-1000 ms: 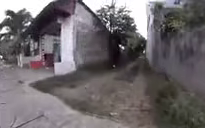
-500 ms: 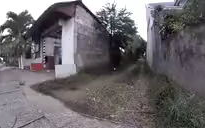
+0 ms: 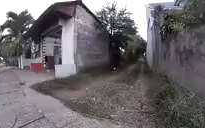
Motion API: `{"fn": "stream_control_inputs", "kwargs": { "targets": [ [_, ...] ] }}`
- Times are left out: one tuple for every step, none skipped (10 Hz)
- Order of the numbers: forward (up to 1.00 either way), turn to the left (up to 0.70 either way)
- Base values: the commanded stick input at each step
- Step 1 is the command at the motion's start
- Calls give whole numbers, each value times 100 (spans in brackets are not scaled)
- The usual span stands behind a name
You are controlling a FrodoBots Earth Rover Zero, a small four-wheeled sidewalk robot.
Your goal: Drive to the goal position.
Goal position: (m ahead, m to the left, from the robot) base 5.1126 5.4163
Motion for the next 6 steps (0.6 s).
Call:
{"fn": "stream_control_inputs", "kwargs": {
  "targets": [
    [0, 45],
    [0, 45],
    [0, 45],
    [0, 45],
    [0, 45],
    [0, 45]
  ]
}}
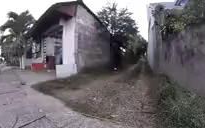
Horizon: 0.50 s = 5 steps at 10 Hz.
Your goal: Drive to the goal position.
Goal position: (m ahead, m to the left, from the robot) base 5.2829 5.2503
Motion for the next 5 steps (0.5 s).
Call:
{"fn": "stream_control_inputs", "kwargs": {
  "targets": [
    [0, 45],
    [0, 45],
    [0, 45],
    [0, 45],
    [0, 45]
  ]
}}
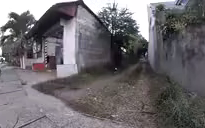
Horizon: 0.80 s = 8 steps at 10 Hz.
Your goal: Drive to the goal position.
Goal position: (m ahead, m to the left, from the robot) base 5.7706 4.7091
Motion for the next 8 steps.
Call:
{"fn": "stream_control_inputs", "kwargs": {
  "targets": [
    [0, 45],
    [0, 45],
    [0, 45],
    [0, 45],
    [0, 45],
    [0, 45],
    [0, 45],
    [0, 45]
  ]
}}
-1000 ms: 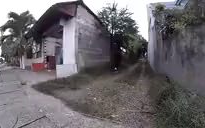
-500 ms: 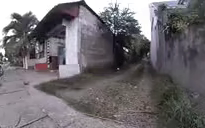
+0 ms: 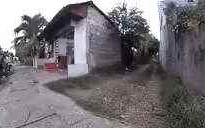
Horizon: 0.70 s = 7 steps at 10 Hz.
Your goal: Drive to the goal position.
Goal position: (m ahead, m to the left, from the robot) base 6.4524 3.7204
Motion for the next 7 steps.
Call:
{"fn": "stream_control_inputs", "kwargs": {
  "targets": [
    [0, 23],
    [0, 0],
    [0, 0],
    [0, 45],
    [0, 45],
    [0, 45],
    [0, 28]
  ]
}}
